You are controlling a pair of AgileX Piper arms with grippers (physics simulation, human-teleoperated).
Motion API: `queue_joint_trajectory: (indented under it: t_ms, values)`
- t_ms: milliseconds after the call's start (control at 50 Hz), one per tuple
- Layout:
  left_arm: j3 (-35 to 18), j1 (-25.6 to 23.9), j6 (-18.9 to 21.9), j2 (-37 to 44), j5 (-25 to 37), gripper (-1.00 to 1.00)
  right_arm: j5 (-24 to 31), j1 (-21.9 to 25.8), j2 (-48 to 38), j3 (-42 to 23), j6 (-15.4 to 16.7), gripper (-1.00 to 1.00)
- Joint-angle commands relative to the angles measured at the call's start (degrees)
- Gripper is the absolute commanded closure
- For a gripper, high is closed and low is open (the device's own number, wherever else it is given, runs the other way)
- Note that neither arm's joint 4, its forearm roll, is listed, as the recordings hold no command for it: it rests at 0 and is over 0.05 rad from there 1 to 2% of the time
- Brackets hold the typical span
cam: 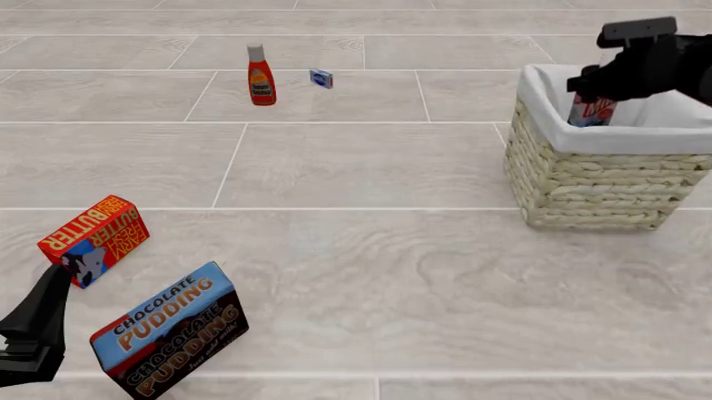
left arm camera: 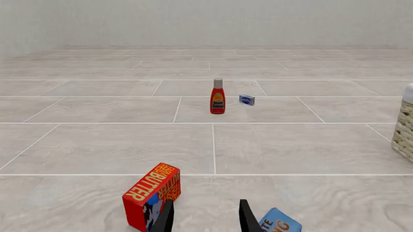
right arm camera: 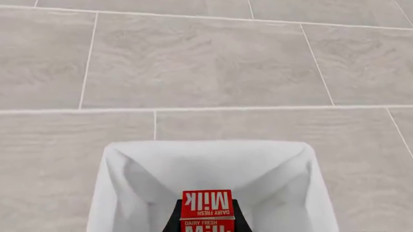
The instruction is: Pick the milk and place it in the basket.
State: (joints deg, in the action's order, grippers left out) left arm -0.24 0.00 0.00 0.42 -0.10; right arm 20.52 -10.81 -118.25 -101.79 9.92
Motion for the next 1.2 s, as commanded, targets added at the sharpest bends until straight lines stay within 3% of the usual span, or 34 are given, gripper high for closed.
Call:
queue_joint_trajectory:
  t_ms: [20,620,640,1200]
  values:
    - [0.0,0.0,0.0,0.0,0.0,-1.0,-0.46,-0.28,-0.23,-0.89,-1.13,1.0]
    - [0.0,0.0,0.0,0.0,0.0,-1.0,-0.16,-0.51,-1.5,-1.2,-1.06,1.0]
    - [0.0,0.0,0.0,0.0,0.0,-1.0,-0.04,-0.65,-1.56,-1.32,-0.91,-1.0]
    - [0.0,0.0,0.0,0.0,0.0,-1.0,-0.59,-0.44,3.95,0.36,-0.68,-1.0]
